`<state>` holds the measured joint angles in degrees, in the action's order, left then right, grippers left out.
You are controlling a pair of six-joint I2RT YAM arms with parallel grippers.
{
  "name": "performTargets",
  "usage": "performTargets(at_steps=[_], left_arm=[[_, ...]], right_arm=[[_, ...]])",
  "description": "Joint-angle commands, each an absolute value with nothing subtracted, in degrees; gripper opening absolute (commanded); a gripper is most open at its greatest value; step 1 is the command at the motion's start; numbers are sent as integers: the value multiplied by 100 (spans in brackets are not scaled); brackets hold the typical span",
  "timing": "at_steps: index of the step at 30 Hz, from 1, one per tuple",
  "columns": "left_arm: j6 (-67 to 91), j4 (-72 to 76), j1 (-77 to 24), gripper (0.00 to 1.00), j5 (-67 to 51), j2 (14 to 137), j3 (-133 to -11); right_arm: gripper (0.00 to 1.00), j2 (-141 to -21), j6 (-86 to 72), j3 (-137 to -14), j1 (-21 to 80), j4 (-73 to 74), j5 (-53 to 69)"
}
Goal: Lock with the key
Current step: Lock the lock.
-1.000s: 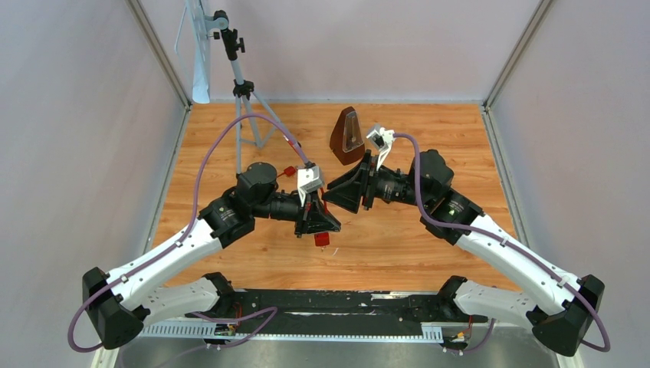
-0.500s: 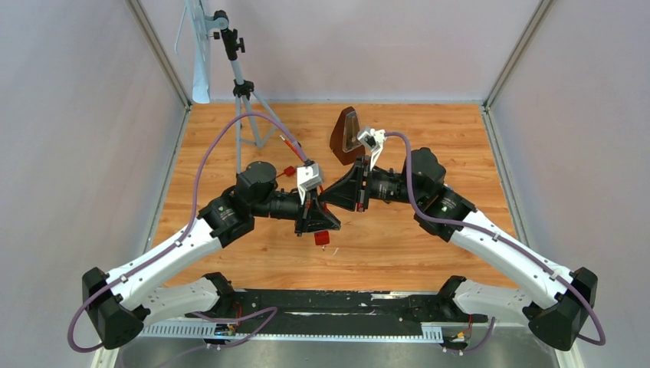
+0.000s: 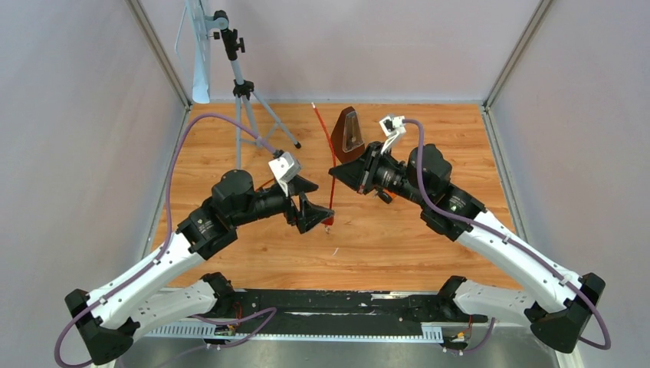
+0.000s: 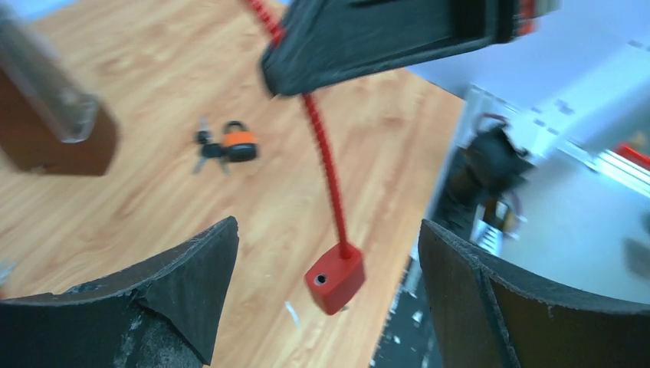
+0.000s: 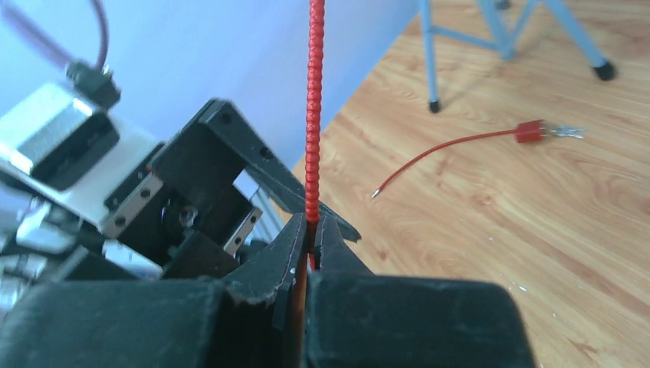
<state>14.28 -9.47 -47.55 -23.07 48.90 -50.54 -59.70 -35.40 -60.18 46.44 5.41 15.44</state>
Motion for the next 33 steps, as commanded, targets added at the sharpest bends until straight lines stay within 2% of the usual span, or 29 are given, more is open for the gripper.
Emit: performTargets(at_steps=[1,4,7,15,21,25,27,29,33], left_arm=[[1473,-810,-4764,92,-521,4959,-5048],[1618,-565,-4768,90,-167,5214,-5075],[1813,-244,-4777,85,179,5501,-5013],[2022,885,-4933,83,724,6007,-4573],[1727,1312,-5054,72,744,6673,-4605],[1695,1633,-5062,53,582,6872,-4574],[1685,1671,-5062,35,556,6952,-4608],[1610,1704,-5062,23,389,7013,-4643],[1271,1850,-5062,10,-455,7098,-4660]], right_arm=[[0,-6216,-4268,-6737,4671,1245,-103],[0,-6572,-5083,-7097,4685,2077,-1210],[0,-6853,-5767,-7249,4685,2495,-1794],[0,-7480,-6762,-7745,4685,3313,-2236],[0,-7725,-7155,-7866,4685,3610,-2207],[0,-7718,-7246,-7826,4685,3650,-2169],[0,-7704,-7276,-7808,4687,3669,-2144],[0,-7683,-7301,-7776,4685,3674,-2089],[0,-7670,-7292,-7748,4615,3674,-1812]])
